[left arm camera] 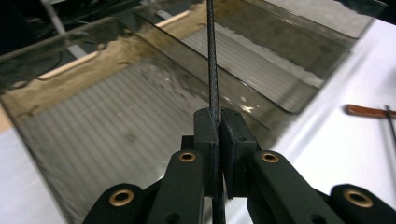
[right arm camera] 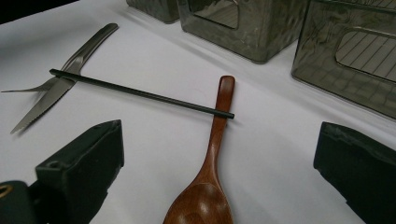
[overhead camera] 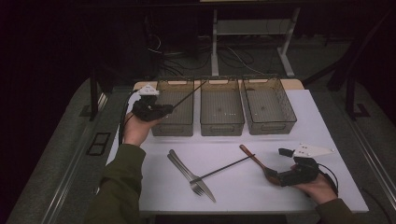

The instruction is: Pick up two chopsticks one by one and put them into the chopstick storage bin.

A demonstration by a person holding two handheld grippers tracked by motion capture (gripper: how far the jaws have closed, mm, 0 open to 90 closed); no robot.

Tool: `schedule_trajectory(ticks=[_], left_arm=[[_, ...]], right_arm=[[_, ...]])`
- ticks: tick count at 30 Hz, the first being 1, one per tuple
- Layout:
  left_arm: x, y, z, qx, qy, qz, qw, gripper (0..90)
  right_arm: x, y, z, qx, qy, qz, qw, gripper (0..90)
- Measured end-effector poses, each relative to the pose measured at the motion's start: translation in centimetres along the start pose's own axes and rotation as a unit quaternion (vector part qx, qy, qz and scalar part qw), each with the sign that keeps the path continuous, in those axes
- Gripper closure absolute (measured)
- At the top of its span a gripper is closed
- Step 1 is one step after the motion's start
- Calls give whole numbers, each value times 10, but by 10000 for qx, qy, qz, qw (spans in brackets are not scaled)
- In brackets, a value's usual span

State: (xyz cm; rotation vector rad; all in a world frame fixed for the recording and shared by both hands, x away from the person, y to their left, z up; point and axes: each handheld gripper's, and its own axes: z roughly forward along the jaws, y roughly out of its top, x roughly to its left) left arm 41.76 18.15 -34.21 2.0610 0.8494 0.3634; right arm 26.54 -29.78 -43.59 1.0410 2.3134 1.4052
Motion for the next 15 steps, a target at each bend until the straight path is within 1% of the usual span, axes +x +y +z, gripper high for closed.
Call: schedule_trajectory(ticks=[1, 2, 5, 6, 7, 11, 12, 15], left_arm=[[3, 1, 1, -20, 49, -41, 10000, 847], [6, 3, 2, 12, 96, -17, 10000, 847], [16, 3, 7, 46, 253, -146, 9996, 847], [16, 3, 7, 46, 253, -146, 9996, 847], [17, 3, 8, 69, 308, -165, 9994, 847], [25, -2, 15, 112, 410, -302, 9986, 847], [28, -5, 18, 180, 467, -326, 9982, 847], [31, -7, 20, 207, 508, -372, 9978, 847]], right_arm=[[0, 0, 0, -2, 0, -2, 10000, 12], [0, 0, 0, -7, -5, 2, 10000, 12], [0, 0, 0, -8, -2, 2, 10000, 12], [0, 0, 0, -6, -3, 1, 10000, 12], [0, 0, 0, -8, -2, 5, 10000, 12], [0, 0, 0, -4, 0, 2, 10000, 12], [0, 0, 0, -7, 3, 2, 10000, 12], [0, 0, 0, -7, 4, -2, 10000, 12]])
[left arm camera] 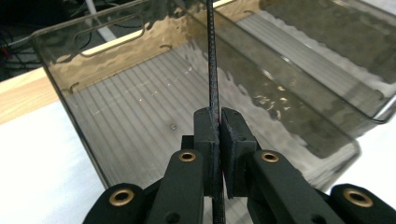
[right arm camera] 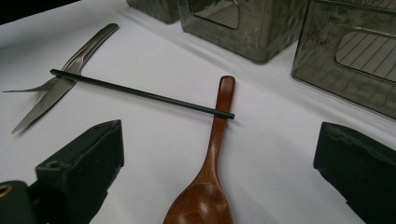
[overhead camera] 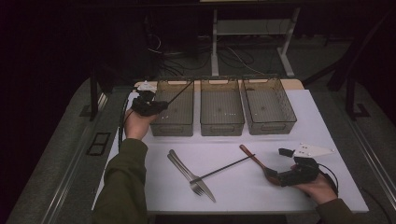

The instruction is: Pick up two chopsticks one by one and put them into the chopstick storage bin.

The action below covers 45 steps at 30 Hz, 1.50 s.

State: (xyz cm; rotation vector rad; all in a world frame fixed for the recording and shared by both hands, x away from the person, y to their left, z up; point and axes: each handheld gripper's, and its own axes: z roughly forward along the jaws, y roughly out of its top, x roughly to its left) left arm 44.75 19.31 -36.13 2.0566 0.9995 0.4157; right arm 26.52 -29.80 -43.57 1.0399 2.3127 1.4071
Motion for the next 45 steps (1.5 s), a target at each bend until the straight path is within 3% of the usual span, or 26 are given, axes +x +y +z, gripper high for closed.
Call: schedule_trajectory(ticks=[10, 23, 26, 27, 34, 41, 45], left_arm=[[7, -6, 12, 221, 248, -181, 9993, 847], [12, -17, 25, 590, 215, -340, 9974, 845], [12, -17, 26, 568, 185, -456, 9972, 833], [12, -16, 25, 520, 229, -441, 9974, 727], [10, -13, 18, 273, 163, -450, 9985, 664], [4, -8, 7, 97, -67, -360, 9993, 600], [-4, -6, -1, 7, -186, -206, 9996, 558]], right_arm=[[-1, 0, 0, -6, 10, 1, 10000, 12], [-1, 0, -1, -14, 7, -10, 10000, 12], [-1, -1, -1, -12, 7, -14, 10000, 12], [-1, -1, -1, -19, 8, -22, 10000, 12], [-1, -1, -1, -19, 4, -10, 10000, 12], [-1, -1, -2, -35, 0, -5, 10000, 12], [-1, -1, -2, -39, 3, -3, 10000, 12]])
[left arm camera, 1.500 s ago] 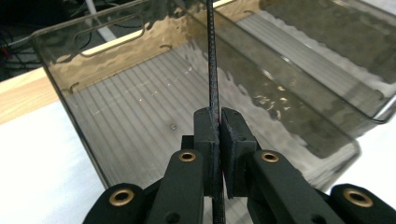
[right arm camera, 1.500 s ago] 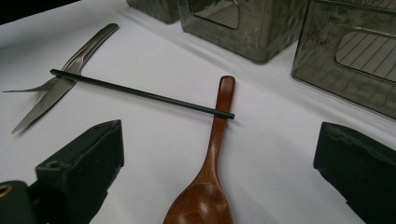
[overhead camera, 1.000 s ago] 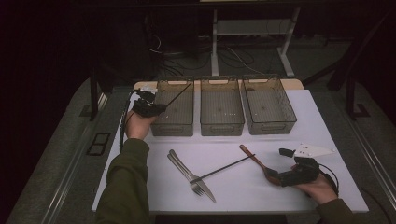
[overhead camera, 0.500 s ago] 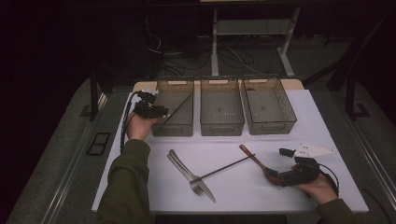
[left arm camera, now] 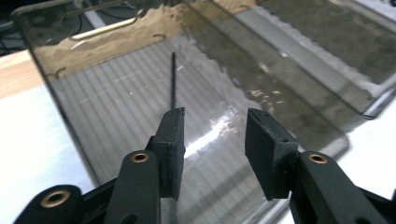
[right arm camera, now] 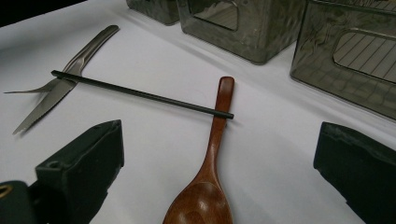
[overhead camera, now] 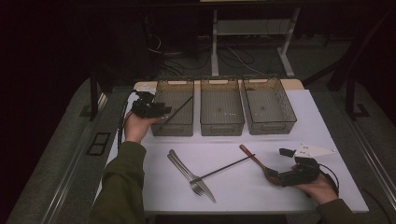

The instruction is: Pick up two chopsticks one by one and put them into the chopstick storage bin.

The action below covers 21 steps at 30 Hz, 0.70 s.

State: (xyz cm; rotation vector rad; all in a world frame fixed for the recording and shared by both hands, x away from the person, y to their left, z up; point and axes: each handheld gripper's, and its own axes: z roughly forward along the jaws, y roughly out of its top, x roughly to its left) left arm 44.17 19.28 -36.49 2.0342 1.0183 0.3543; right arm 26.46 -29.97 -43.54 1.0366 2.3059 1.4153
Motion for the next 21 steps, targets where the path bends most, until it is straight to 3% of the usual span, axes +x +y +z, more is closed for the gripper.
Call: schedule_trajectory(ticks=[5, 7, 8, 9, 21], left_arm=[[-15, 1, -7, -92, -201, 123, 9997, 486], [-26, 0, -11, -114, -316, 310, 9990, 469], [-26, 0, -11, -114, -316, 310, 9990, 464], [-33, -1, -13, -106, -414, 422, 9982, 454], [-74, -10, -22, -389, -909, 710, 9926, 408]], right_arm=[[0, 0, 0, -3, -11, 9, 10000, 12], [0, 0, 0, -3, -13, 13, 10000, 12], [0, 0, 0, -3, -14, 7, 10000, 12], [0, 0, 0, -3, -11, 4, 10000, 12], [1, 0, 0, 2, -11, 3, 10000, 12]])
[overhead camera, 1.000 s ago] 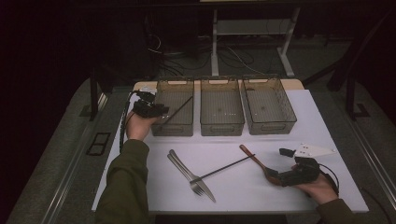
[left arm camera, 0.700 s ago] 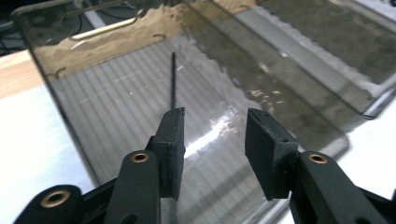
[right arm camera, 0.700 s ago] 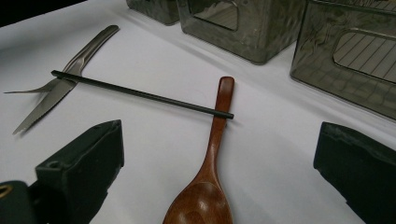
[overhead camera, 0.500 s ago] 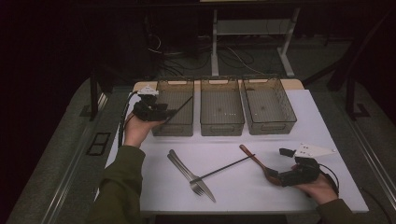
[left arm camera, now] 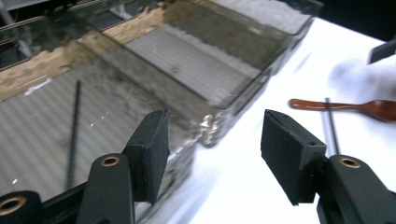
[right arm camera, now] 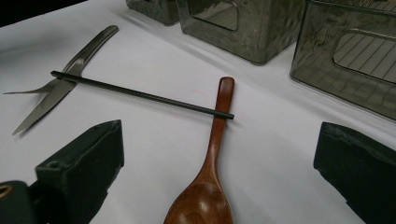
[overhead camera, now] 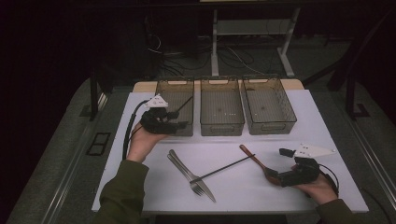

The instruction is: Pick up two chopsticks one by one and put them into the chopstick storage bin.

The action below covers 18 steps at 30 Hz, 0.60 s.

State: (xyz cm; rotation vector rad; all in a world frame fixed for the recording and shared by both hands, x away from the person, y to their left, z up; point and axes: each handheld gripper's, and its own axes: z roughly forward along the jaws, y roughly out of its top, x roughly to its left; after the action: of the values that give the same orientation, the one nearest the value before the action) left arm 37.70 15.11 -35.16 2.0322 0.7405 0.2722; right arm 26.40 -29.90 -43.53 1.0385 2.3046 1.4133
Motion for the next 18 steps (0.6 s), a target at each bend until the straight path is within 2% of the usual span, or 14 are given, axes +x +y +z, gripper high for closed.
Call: schedule_trajectory(ticks=[4, 9, 18], left_arm=[[-15, -2, 0, -63, -142, 119, 9998, 402], [-28, -8, 1, -107, -285, 172, 9994, 383], [-52, -21, 8, -77, -551, 298, 9980, 352]], right_arm=[[0, 0, 0, 7, -2, 9, 10000, 12], [0, 0, 0, 9, -5, -14, 10000, 12], [0, 0, 1, 16, -14, -17, 10000, 12]])
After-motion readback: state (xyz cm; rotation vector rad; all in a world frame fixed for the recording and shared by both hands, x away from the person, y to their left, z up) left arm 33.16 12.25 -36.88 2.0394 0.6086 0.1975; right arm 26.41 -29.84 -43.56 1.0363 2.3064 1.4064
